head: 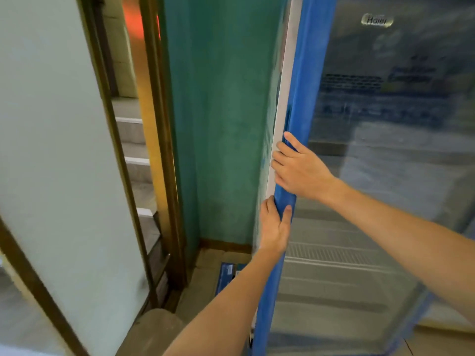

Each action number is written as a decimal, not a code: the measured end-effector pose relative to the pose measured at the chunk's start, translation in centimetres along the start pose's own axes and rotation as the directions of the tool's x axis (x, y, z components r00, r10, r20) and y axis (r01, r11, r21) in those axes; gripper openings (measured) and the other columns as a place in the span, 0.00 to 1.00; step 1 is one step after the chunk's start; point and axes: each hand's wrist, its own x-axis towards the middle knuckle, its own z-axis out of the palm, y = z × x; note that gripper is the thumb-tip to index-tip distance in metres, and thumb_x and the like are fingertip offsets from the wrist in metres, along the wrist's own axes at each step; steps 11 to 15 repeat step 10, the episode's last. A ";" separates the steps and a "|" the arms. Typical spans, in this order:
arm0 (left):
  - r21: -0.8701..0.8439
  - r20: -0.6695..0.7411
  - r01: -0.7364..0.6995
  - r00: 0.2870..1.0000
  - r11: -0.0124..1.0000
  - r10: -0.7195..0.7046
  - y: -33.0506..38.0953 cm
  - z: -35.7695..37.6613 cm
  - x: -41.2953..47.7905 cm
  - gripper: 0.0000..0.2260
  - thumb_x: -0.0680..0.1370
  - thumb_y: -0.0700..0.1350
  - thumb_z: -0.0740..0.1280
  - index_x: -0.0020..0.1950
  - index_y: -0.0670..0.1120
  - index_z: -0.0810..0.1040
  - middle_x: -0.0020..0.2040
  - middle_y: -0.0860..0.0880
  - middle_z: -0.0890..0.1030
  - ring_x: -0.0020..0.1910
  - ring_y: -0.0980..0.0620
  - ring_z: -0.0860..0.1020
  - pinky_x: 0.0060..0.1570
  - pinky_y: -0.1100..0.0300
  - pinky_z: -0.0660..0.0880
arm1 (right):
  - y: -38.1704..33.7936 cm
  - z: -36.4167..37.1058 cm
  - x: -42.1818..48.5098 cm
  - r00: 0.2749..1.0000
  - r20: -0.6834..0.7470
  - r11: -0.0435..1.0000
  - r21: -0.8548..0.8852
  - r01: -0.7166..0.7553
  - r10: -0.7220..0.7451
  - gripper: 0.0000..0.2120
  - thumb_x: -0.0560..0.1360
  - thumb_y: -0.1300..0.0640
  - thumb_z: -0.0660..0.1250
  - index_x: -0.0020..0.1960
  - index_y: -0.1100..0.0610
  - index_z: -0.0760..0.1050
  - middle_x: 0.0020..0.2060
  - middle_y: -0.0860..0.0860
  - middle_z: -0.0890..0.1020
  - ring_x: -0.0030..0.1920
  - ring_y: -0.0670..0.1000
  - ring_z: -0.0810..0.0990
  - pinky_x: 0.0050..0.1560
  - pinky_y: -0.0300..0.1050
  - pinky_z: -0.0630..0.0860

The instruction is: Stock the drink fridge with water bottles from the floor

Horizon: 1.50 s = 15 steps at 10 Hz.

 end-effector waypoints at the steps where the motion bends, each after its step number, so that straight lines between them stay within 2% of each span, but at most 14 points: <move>1: -0.005 0.012 -0.005 1.000 1.000 0.005 -1.3 0.5 2.5 0.24 0.82 0.50 0.57 0.75 0.41 0.58 0.73 0.47 0.60 0.70 0.51 0.62 0.72 0.56 0.60 | -0.3 2.2 1.2 1.000 0.005 0.999 0.038 -0.028 0.028 0.12 0.73 0.59 0.55 0.47 0.60 0.77 0.45 0.54 0.79 0.54 0.58 0.78 0.75 0.57 0.53; 2: 0.021 -0.005 -0.026 1.000 0.999 0.026 -2.6 1.0 4.5 0.27 0.82 0.51 0.55 0.78 0.42 0.51 0.78 0.49 0.51 0.77 0.54 0.51 0.73 0.62 0.50 | -0.6 4.3 2.1 0.995 0.085 0.998 0.016 -0.062 0.060 0.18 0.75 0.58 0.54 0.59 0.62 0.75 0.57 0.56 0.78 0.61 0.58 0.75 0.75 0.56 0.54; 3: 0.053 0.007 -0.085 0.996 0.995 0.085 -3.9 1.4 6.0 0.28 0.83 0.51 0.54 0.79 0.44 0.48 0.79 0.51 0.48 0.77 0.57 0.48 0.75 0.63 0.47 | -0.6 5.8 2.7 0.984 0.163 0.997 -0.029 -0.069 0.073 0.22 0.77 0.55 0.54 0.65 0.63 0.74 0.63 0.57 0.77 0.67 0.58 0.72 0.75 0.57 0.54; 4: 0.044 0.034 -0.090 0.995 0.995 0.089 -4.9 1.6 7.2 0.27 0.83 0.51 0.53 0.79 0.46 0.46 0.79 0.52 0.49 0.77 0.59 0.48 0.76 0.60 0.49 | -0.7 6.7 3.3 0.978 0.195 0.996 -0.048 -0.069 0.077 0.23 0.77 0.54 0.52 0.66 0.63 0.74 0.64 0.56 0.77 0.68 0.57 0.72 0.75 0.57 0.54; 5: -0.001 0.058 -0.090 0.994 0.996 0.089 -5.5 1.8 7.6 0.27 0.83 0.51 0.54 0.79 0.48 0.46 0.79 0.54 0.50 0.77 0.58 0.51 0.76 0.56 0.54 | -0.8 7.2 3.3 0.988 0.129 0.996 -0.042 -0.075 0.080 0.22 0.76 0.55 0.54 0.63 0.64 0.76 0.61 0.56 0.79 0.67 0.57 0.73 0.75 0.56 0.53; 6: -0.007 0.067 -0.087 0.994 0.996 0.087 -5.5 1.8 7.9 0.28 0.83 0.50 0.54 0.79 0.48 0.45 0.79 0.54 0.51 0.77 0.58 0.53 0.75 0.59 0.55 | -0.7 7.4 3.3 0.992 0.083 0.995 -0.050 -0.087 0.091 0.20 0.75 0.55 0.56 0.59 0.64 0.79 0.57 0.55 0.80 0.64 0.57 0.75 0.76 0.55 0.49; 7: 0.018 0.088 -0.075 0.993 0.997 0.073 -5.5 1.4 7.8 0.28 0.82 0.50 0.54 0.79 0.48 0.45 0.79 0.54 0.51 0.76 0.58 0.54 0.73 0.65 0.55 | -0.9 7.3 3.5 0.988 0.099 0.992 -0.056 -0.110 0.115 0.18 0.76 0.56 0.57 0.54 0.62 0.81 0.53 0.54 0.81 0.62 0.57 0.76 0.77 0.55 0.45; 8: 0.049 0.133 -0.080 0.988 0.996 0.073 -4.9 0.4 7.7 0.28 0.82 0.49 0.55 0.79 0.47 0.46 0.79 0.52 0.52 0.76 0.55 0.56 0.73 0.61 0.58 | -1.3 7.1 3.4 0.982 0.141 0.991 -0.067 -0.116 0.124 0.16 0.75 0.56 0.57 0.50 0.61 0.82 0.49 0.53 0.80 0.60 0.57 0.76 0.77 0.56 0.49; 9: 0.134 0.215 -0.126 0.972 0.983 0.095 -4.9 -1.6 7.7 0.26 0.83 0.48 0.54 0.78 0.47 0.49 0.77 0.50 0.60 0.72 0.50 0.66 0.67 0.56 0.66 | -1.6 6.8 3.7 0.969 0.216 0.991 -0.086 -0.105 0.121 0.15 0.75 0.55 0.60 0.50 0.60 0.82 0.50 0.53 0.81 0.60 0.56 0.76 0.76 0.58 0.51; 10: 0.323 0.327 -0.169 0.943 0.931 0.057 -4.7 -4.7 8.0 0.23 0.83 0.48 0.52 0.78 0.47 0.53 0.74 0.46 0.66 0.67 0.45 0.72 0.63 0.52 0.70 | -2.0 6.1 3.9 0.963 0.223 0.982 -0.145 -0.119 0.150 0.11 0.72 0.56 0.65 0.48 0.59 0.83 0.48 0.55 0.82 0.59 0.57 0.77 0.75 0.60 0.54; 15: 0.323 0.327 -0.169 0.943 0.931 0.057 -4.7 -4.7 8.0 0.23 0.83 0.48 0.52 0.78 0.47 0.53 0.74 0.46 0.66 0.67 0.45 0.72 0.63 0.52 0.70 | -2.0 6.1 3.9 0.963 0.223 0.982 -0.145 -0.119 0.150 0.11 0.72 0.56 0.65 0.48 0.59 0.83 0.48 0.55 0.82 0.59 0.57 0.77 0.75 0.60 0.54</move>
